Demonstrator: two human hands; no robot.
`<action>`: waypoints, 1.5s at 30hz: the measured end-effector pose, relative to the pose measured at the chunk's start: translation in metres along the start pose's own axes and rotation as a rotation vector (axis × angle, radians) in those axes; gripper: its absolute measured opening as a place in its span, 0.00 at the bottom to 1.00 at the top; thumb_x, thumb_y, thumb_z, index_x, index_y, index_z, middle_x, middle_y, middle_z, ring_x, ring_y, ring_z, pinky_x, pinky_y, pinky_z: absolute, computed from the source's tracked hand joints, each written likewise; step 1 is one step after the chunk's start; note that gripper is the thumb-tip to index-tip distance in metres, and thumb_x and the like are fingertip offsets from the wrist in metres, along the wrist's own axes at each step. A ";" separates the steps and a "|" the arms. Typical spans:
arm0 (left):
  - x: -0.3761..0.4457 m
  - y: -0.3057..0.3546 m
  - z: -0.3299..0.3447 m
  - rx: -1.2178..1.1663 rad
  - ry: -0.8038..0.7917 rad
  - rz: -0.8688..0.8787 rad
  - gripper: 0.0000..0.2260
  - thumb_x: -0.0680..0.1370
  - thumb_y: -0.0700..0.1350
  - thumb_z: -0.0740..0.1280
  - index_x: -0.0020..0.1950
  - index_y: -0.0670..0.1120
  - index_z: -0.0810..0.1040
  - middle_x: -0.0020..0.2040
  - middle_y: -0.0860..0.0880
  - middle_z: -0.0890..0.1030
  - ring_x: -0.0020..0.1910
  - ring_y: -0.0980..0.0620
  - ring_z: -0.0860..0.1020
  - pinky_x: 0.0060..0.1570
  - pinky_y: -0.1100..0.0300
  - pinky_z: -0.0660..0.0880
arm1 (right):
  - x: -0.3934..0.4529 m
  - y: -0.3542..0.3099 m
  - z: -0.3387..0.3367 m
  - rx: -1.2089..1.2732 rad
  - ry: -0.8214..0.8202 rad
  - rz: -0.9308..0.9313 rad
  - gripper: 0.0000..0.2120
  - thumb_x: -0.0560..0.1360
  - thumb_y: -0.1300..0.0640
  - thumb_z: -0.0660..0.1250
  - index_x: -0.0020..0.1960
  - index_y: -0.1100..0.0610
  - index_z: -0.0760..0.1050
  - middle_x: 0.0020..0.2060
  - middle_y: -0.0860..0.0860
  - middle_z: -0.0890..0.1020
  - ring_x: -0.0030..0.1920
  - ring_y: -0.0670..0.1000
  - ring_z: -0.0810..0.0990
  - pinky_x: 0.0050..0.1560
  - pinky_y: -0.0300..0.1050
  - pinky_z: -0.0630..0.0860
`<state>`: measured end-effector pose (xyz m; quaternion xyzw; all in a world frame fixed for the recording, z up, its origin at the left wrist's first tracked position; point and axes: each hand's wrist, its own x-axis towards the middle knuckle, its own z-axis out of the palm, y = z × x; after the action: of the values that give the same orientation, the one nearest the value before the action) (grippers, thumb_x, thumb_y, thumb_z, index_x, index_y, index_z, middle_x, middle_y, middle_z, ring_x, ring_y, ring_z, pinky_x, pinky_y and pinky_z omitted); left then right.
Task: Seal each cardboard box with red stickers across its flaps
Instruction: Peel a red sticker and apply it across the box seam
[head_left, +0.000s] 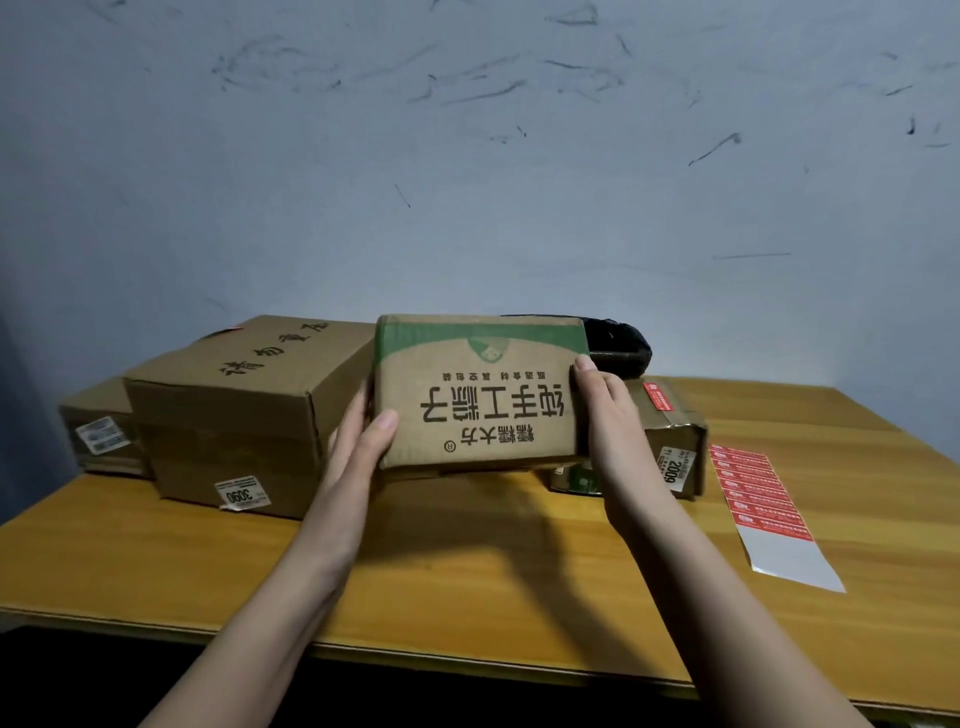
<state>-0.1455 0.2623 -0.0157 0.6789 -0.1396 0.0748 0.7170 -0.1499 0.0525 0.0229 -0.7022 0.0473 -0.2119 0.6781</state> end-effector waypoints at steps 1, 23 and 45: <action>0.001 0.001 -0.001 -0.034 -0.029 -0.022 0.34 0.66 0.71 0.62 0.71 0.67 0.64 0.68 0.57 0.73 0.68 0.54 0.70 0.67 0.43 0.67 | 0.000 0.000 -0.001 -0.021 -0.044 -0.006 0.17 0.80 0.42 0.56 0.60 0.52 0.73 0.54 0.46 0.79 0.52 0.43 0.77 0.43 0.39 0.72; 0.002 -0.009 -0.005 -0.412 -0.039 -0.437 0.29 0.68 0.60 0.66 0.68 0.57 0.69 0.62 0.47 0.79 0.56 0.38 0.80 0.55 0.43 0.76 | 0.024 0.017 0.016 -0.116 -0.280 -0.244 0.20 0.81 0.41 0.50 0.54 0.49 0.78 0.51 0.49 0.82 0.54 0.49 0.78 0.54 0.39 0.71; 0.014 -0.045 0.042 0.514 0.414 0.244 0.61 0.61 0.43 0.82 0.76 0.54 0.39 0.74 0.42 0.54 0.69 0.52 0.58 0.60 0.60 0.62 | 0.012 0.027 0.068 -0.164 -0.302 -0.156 0.56 0.60 0.26 0.66 0.79 0.49 0.49 0.77 0.49 0.55 0.76 0.47 0.54 0.76 0.54 0.57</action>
<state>-0.1231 0.2168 -0.0524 0.7860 -0.0480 0.3287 0.5214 -0.1090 0.1093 0.0000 -0.7803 -0.0925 -0.1514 0.5997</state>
